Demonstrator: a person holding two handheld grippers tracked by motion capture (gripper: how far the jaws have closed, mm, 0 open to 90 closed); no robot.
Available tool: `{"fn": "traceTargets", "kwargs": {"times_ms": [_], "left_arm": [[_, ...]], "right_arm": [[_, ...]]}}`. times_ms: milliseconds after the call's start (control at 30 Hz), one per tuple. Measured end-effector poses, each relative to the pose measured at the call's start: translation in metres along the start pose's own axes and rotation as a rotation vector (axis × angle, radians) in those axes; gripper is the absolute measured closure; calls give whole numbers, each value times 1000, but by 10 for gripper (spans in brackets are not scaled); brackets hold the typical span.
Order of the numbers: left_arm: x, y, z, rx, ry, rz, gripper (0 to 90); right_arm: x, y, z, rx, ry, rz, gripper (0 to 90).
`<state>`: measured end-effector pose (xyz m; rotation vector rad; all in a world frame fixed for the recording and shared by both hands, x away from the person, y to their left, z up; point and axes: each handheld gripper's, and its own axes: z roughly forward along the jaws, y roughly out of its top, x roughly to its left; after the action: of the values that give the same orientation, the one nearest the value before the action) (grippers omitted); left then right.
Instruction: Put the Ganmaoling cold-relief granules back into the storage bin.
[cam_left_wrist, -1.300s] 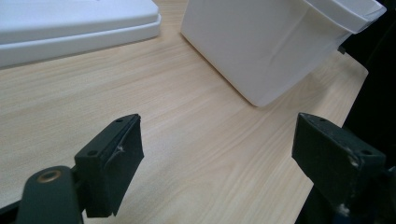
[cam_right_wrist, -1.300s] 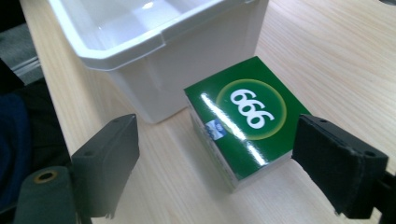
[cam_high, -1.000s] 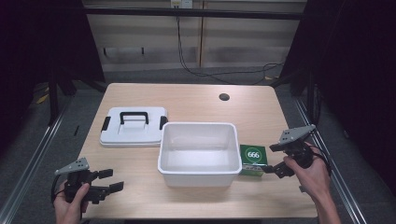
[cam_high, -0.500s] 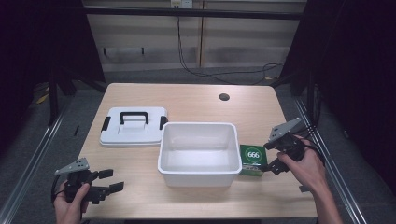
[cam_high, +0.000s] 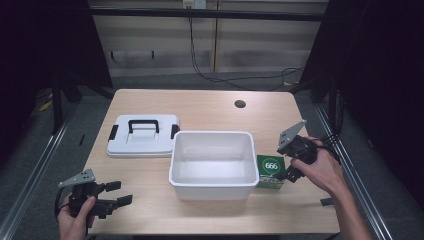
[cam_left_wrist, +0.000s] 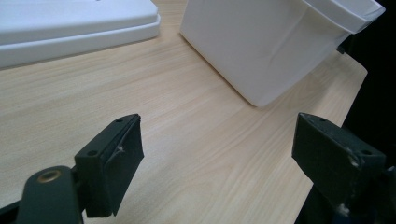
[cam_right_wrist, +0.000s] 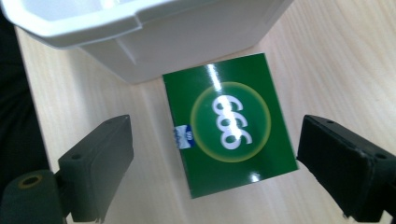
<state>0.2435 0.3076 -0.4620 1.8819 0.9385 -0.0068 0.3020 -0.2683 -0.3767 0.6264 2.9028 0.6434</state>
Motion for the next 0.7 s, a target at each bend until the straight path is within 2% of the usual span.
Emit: {"fn": "traceTargets", "kwargs": {"times_ms": [67, 133, 167, 267, 467, 533, 633, 667, 700], "left_arm": [[0, 0, 0, -1, 3, -1, 165], [0, 0, 0, -1, 3, 0, 165], [0, 0, 0, -2, 3, -1, 165], [0, 0, 0, 2, -1, 1, 165], [0, 0, 0, 1, -4, 0, 165], [0, 0, 0, 0, -6, 1, 165], [0, 0, 0, 3, -13, 3, 165], [0, 0, 1, 3, -11, 4, 165], [0, 0, 1, 3, -11, 3, 165]], "right_arm": [[-2, 2, -1, 11, -29, -23, 94], [-6, 2, -2, -12, -19, -14, 94], [-8, 3, -1, -7, -11, -21, 93], [-11, 6, 2, 49, 7, -22, 93], [-20, 17, 6, 89, 47, -60, 92], [-19, 22, 12, 119, 58, -80, 92], [-17, 26, 24, 220, 61, -117, 93], [-17, 27, 26, 228, 61, -138, 93], [-17, 28, 28, 240, 71, -139, 93]]}}
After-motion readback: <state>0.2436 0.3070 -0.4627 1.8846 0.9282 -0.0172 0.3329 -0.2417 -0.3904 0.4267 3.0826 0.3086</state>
